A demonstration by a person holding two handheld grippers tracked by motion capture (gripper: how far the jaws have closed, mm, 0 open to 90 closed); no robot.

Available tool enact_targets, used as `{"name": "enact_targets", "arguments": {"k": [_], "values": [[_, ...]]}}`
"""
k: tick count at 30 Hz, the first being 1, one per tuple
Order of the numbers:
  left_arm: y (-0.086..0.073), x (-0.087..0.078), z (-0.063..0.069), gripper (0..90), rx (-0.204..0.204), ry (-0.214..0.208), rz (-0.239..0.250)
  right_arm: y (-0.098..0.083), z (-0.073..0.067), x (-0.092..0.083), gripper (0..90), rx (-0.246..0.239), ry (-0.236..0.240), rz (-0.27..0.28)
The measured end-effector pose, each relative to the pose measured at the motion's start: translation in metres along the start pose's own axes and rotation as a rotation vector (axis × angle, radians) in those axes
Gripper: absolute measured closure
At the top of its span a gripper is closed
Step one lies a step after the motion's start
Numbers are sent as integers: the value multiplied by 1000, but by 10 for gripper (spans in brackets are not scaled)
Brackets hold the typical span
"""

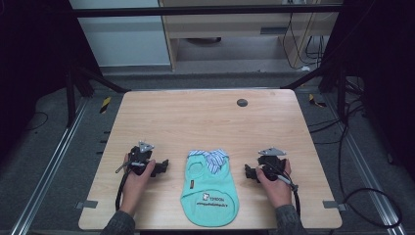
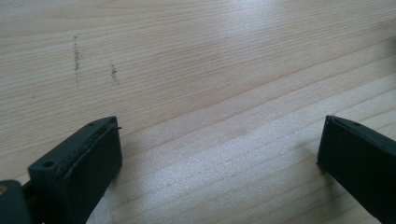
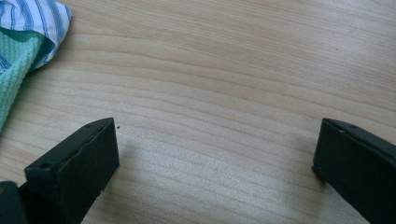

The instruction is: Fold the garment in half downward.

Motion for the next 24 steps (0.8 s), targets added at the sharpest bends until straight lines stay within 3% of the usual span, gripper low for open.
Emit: {"name": "enact_targets", "arguments": {"k": [14, 17, 18, 19, 21, 22, 24], "values": [[0, 0, 2, 0, 9, -12, -1, 2, 0, 3, 3, -13, 17, 0], [3, 0, 2, 6, 21, -19, -17, 4, 0, 3, 82, -15, 22, 5], [5, 0, 1, 55, 24, -21, -20, 7, 2, 2, 145, -15, 27, 5], [8, -1, 1, 83, 30, -25, -32, 9, 2, 2, 138, -11, 33, 5], [21, -5, 1, 69, 52, -73, -43, 21, 3, -1, 149, -24, 69, 5], [21, -5, 1, 71, 52, -73, -43, 21, 3, -1, 149, -24, 69, 5], [36, -11, 0, 83, 17, -122, -20, 33, -2, -3, 188, -69, 99, -2]]}}
Point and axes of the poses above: each handheld gripper's, and its own axes: x roughly forward along the jaws, y roughly out of its top, z roughly to its right, the point moved 4 cm from there along x, roughly forward along the jaws, and after that the axes turned 13 degrees about z, right-handed, at the moved point
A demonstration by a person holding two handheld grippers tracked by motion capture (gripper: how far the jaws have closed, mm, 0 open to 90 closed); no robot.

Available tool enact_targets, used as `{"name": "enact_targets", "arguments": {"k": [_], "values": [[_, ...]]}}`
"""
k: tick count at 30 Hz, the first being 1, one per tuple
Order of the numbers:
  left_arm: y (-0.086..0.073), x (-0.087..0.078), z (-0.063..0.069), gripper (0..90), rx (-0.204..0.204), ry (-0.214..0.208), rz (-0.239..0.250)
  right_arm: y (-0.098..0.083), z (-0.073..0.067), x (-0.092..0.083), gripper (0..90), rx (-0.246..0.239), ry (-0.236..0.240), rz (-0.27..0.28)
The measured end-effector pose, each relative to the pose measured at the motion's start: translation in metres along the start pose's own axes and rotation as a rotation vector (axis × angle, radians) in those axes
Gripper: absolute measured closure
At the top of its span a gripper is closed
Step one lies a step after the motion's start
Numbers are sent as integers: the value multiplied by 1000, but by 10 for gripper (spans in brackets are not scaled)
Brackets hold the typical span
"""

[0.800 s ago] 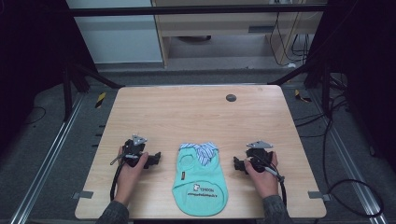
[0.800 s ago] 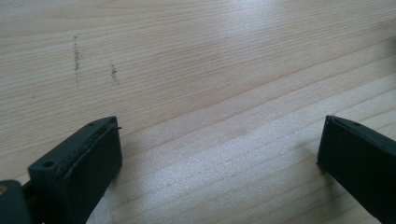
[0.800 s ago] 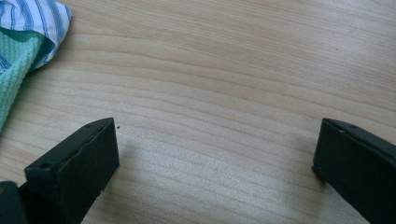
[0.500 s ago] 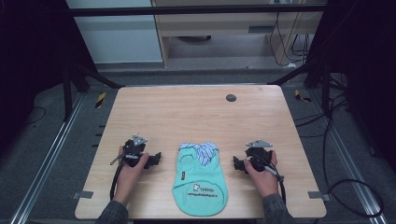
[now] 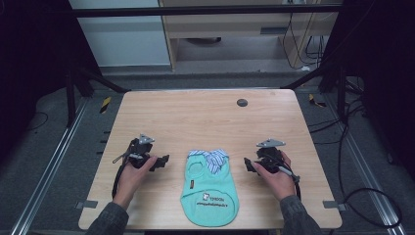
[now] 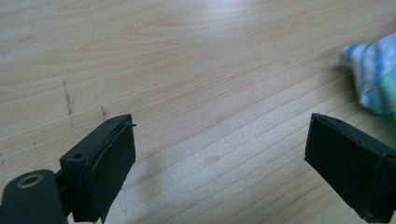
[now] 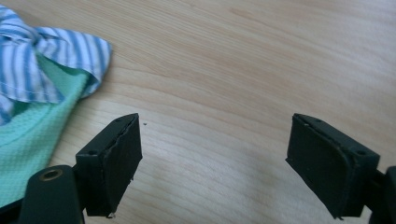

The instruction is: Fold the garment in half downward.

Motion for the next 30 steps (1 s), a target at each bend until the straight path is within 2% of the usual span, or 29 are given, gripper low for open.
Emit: {"name": "enact_targets", "arguments": {"k": [2, 3, 4, 6, 7, 8, 9, 12, 16, 21, 24, 28, 30], "values": [[4, -2, -1, 84, -12, -11, 2, 3, -2, 0, 209, -4, 12, -7], [8, -5, -1, 87, -9, -19, 1, 6, -5, 1, 224, -20, 22, -12], [11, -8, -2, 118, 4, -11, 9, 9, -8, 2, 227, -33, 35, -16], [18, -12, -4, 141, 35, 3, 11, 18, -17, 5, 289, -83, 63, -33], [21, -14, -4, 141, 34, -3, 14, 18, -17, 5, 289, -83, 63, -33], [26, -15, -3, 161, 34, -13, 18, 24, -23, 5, 343, -81, 86, -36], [26, -15, -3, 172, 34, -13, 18, 27, -24, 5, 355, -89, 100, -36], [34, -16, 1, 203, 79, -14, -4, 32, -26, 5, 399, -100, 104, -34], [46, -14, 7, 222, 89, -24, 0, 42, -30, 6, 489, -102, 152, -14], [58, 0, 22, 263, 94, -44, 23, 49, -31, 15, 570, -118, 179, -21], [62, 10, 32, 276, 98, -80, 12, 53, -32, 21, 617, -114, 213, -25], [65, 17, 37, 330, 117, -99, 6, 57, -34, 25, 653, -126, 242, -31], [69, 24, 43, 366, 101, -138, 2, 60, -36, 27, 697, -124, 284, -33]]}}
Point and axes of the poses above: each handheld gripper's, and its own axes: x roughly forward along the jaws, y roughly out of its top, z roughly to its right, the point moved 4 cm from there along x, roughly forward along the jaws, and after that the axes turned 13 degrees about z, right-handed, at the moved point
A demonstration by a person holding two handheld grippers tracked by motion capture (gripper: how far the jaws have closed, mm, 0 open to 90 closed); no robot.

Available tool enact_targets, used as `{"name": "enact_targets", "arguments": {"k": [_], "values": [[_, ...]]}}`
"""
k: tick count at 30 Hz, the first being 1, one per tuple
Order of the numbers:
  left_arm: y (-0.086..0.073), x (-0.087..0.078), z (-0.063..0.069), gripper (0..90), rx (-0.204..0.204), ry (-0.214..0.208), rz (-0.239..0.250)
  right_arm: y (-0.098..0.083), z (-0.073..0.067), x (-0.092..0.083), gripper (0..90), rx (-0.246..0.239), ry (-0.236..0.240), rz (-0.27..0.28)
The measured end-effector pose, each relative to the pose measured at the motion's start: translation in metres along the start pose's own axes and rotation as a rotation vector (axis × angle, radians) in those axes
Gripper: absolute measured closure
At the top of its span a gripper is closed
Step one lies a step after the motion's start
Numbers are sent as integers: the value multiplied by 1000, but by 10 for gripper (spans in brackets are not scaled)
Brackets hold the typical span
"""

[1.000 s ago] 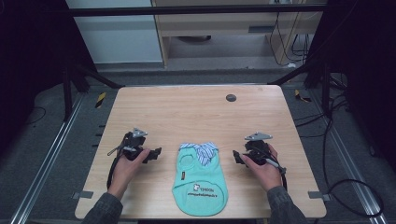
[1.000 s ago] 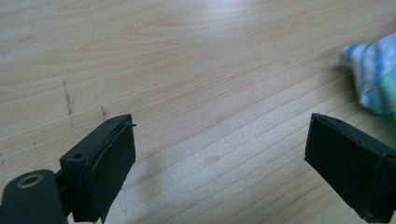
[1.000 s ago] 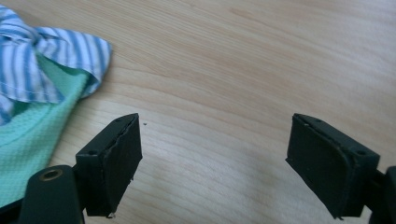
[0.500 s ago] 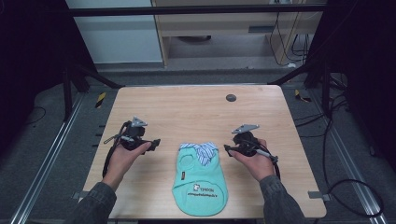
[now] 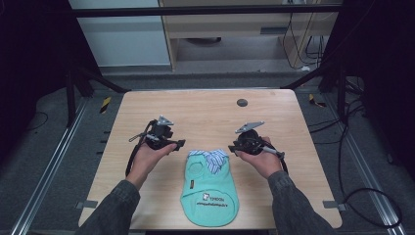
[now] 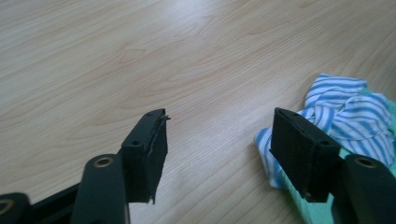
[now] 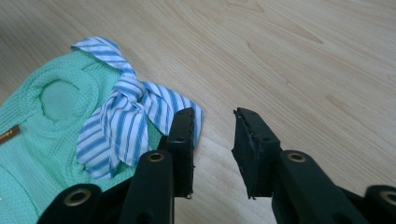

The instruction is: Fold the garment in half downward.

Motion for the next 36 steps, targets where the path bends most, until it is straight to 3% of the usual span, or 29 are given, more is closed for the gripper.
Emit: {"name": "enact_targets", "arguments": {"k": [3, 6, 14, 16, 22, 26, 31, 36], "values": [[3, 5, 3, 391, 19, 2, -7, 2, 0, 1, 730, 7, 6, 8], [8, 10, 9, 416, 25, -23, -10, 4, 1, 5, 740, 36, 24, 25], [-2, 37, 17, 448, 73, -42, -93, 1, 3, 22, 700, 43, 9, 3], [-7, 41, 17, 449, 55, -51, -104, -1, 3, 28, 654, 40, 3, -6], [-12, 44, 18, 437, 34, -62, -109, -4, 3, 37, 626, 36, -2, -20], [-21, 47, 16, 428, 30, -43, -123, -8, 2, 43, 539, 44, -17, -44], [-26, 48, 21, 411, 24, -64, -121, -10, 0, 46, 559, 58, -7, -53], [-30, 51, 23, 397, 42, -59, -141, -12, -6, 50, 592, 35, 13, -62]]}}
Point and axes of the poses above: each handheld gripper's, and its own axes: x roughly forward along the jaws, y roughly out of its top, z roughly to its right, the point moved 4 cm from there along x, roughly forward along the jaws, and after that the axes turned 13 degrees about z, right-handed, at the moved point
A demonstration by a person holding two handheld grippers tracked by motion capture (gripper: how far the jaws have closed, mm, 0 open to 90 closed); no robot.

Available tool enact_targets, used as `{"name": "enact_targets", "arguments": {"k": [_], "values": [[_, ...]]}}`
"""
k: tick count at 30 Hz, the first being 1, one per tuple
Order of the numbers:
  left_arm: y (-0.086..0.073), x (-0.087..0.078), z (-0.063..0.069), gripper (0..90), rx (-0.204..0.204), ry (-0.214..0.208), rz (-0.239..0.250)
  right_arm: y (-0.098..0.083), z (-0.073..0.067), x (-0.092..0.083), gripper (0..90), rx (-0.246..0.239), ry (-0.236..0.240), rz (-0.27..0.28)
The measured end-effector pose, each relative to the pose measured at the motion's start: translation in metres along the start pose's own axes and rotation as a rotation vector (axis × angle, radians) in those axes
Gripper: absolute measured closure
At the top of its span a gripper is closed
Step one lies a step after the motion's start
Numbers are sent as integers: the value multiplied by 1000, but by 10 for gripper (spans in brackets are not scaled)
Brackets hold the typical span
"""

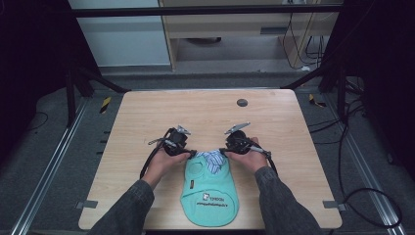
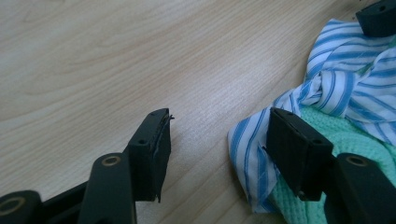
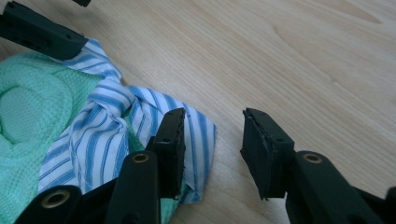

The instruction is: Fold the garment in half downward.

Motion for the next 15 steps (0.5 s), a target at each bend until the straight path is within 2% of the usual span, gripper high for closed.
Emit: {"name": "enact_targets", "arguments": {"k": [4, 6, 15], "values": [[-5, 4, 2, 398, -3, -1, -5, -1, -3, 3, 600, -3, 7, -10], [-6, 4, 2, 398, 4, -1, -9, -2, -6, 6, 590, -20, 7, -20], [-9, 5, 3, 398, 3, -3, -24, -6, -10, 9, 573, -13, -3, -40]]}}
Point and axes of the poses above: each handheld gripper's, and its own axes: x roughly forward along the jaws, y roughly out of its top, z roughly to its right, the point moved 4 cm from there along x, roughly forward along the jaws, and after that the axes turned 13 degrees about z, right-handed, at the moved point
